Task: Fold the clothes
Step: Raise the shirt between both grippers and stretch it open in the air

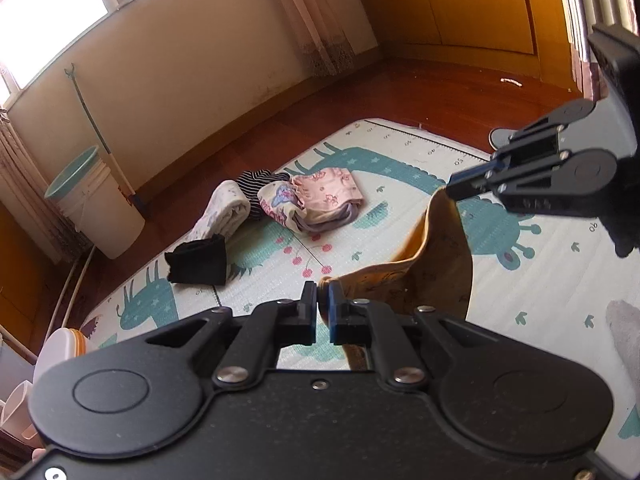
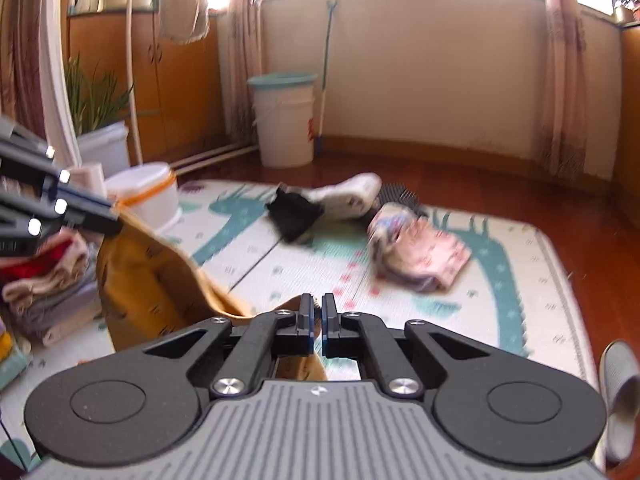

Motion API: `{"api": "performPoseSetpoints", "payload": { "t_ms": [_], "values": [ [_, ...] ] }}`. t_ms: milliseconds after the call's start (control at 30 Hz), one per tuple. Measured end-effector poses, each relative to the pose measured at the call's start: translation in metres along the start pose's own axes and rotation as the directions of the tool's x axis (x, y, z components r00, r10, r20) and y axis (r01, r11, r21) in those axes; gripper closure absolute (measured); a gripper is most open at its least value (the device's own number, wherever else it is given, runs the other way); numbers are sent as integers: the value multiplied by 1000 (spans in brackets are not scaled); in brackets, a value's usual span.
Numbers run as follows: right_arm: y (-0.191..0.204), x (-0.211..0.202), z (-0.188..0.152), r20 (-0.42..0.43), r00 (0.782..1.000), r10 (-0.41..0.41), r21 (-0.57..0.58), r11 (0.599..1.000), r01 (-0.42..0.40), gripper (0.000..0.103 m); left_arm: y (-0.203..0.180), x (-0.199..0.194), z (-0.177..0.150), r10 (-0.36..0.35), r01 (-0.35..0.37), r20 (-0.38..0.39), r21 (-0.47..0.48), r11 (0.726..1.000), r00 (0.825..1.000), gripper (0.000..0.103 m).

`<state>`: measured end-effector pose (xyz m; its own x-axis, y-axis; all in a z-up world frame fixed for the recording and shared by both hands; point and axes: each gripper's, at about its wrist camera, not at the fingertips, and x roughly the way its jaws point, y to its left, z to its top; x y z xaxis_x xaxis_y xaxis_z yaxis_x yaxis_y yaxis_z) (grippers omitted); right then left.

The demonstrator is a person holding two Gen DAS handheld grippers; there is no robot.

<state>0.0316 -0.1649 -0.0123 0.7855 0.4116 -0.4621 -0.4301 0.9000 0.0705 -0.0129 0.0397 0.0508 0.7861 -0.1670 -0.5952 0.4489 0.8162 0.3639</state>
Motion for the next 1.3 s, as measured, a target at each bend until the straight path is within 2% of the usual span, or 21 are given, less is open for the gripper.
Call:
{"api": "performPoseSetpoints", "payload": {
  "t_ms": [167, 333, 400, 667, 800, 933, 1067, 1133, 1200, 1300],
  "values": [
    [-12, -26, 39, 68, 998, -4, -91, 996, 11, 98, 13, -14, 8, -1, 2, 47, -17, 1000, 999, 100],
    [-6, -58, 65, 104, 994, 29, -193, 981, -9, 98, 16, -34, 16, -21, 21, 89, 3, 1000, 996, 100],
    [-6, -75, 71, 107, 993, 46, -200, 980, -24, 98, 14, -45, 18, -37, 34, 103, 26, 999, 994, 100],
    [-7, -140, 64, 86, 992, 98, -141, 986, -85, 98, -11, -91, 14, -143, 122, 112, 175, 977, 983, 100],
    [-11, -156, 45, 21, 992, 123, -73, 990, -121, 98, -23, -92, 8, -188, 168, 78, 217, 962, 979, 100],
    [-16, -140, 31, -96, 984, 149, 22, 989, -148, 98, -29, -66, -1, -208, 205, -9, 224, 953, 978, 100],
    [-18, -98, 21, -227, 959, 167, 43, 986, -162, 98, -37, -28, -12, -215, 240, -121, 256, 936, 969, 100],
    [-15, -73, 19, -279, 948, 154, -2, 987, -162, 98, -39, -7, -16, -208, 250, -171, 283, 926, 963, 100],
    [-13, -47, 18, -318, 939, 131, -59, 986, -158, 98, -36, 18, -18, -189, 245, -210, 286, 926, 959, 100],
    [-22, -10, 22, -350, 931, 107, -61, 989, -136, 98, -27, 57, -20, -156, 233, -264, 292, 928, 952, 100]
  ]
}}
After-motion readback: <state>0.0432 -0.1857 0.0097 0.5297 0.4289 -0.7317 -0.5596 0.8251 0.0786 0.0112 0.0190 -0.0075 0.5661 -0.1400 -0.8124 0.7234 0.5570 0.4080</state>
